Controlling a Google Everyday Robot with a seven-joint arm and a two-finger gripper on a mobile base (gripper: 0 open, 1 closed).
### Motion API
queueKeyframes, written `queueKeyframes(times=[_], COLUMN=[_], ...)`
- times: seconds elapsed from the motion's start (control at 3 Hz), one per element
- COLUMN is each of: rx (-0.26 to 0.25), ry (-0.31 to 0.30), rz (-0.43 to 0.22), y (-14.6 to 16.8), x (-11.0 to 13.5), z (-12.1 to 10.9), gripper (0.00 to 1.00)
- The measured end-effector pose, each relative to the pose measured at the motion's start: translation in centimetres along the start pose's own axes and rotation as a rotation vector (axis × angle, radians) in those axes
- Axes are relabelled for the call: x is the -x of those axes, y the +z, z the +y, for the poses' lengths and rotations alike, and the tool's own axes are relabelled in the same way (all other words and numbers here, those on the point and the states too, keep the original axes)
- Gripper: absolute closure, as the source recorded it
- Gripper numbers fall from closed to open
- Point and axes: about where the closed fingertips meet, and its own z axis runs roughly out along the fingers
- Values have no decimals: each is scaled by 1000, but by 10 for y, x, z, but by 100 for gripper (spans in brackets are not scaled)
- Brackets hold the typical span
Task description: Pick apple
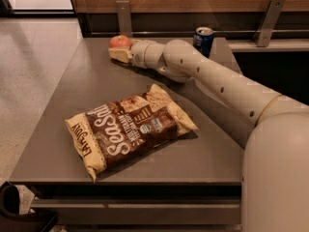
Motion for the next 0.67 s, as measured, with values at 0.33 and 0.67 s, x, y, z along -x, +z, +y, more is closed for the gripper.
queueKeyframes(times=[0.33,0.67], rx=[3,5], ry=[0,0], rz=[0,0], y=[2,2], x=[0,0], z=[2,3], gripper=[100,100])
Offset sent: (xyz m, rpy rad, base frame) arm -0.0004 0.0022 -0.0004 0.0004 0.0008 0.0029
